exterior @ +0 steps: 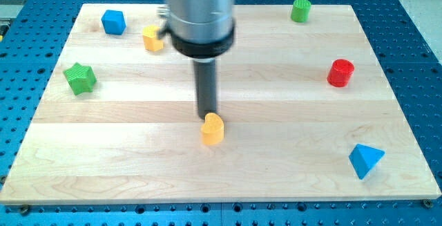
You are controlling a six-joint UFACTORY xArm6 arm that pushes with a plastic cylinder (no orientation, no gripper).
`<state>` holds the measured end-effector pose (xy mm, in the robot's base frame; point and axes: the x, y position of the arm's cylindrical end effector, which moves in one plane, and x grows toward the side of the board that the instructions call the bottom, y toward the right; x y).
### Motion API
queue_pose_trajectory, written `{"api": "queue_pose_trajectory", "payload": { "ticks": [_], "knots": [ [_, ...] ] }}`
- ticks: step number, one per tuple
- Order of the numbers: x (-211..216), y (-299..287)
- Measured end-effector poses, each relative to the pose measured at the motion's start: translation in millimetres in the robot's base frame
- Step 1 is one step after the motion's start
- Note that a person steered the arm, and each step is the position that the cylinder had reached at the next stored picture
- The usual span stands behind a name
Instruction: Place the hexagon at the bottom left corner of the board
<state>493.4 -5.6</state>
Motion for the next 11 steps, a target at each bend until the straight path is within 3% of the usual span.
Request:
{"api": "queue_pose_trajectory", "payload": {
  "ticks": [2,5,6,7,8,10,11],
  "knots": [
    [55.1,5.8],
    [-142.4,14.2],
    [-182.1,-1.9],
    [-204.7,-56.0],
    [-190.2,-142.4],
    [-202.1,-209.8],
    [-141.2,-193.5]
  ]
}}
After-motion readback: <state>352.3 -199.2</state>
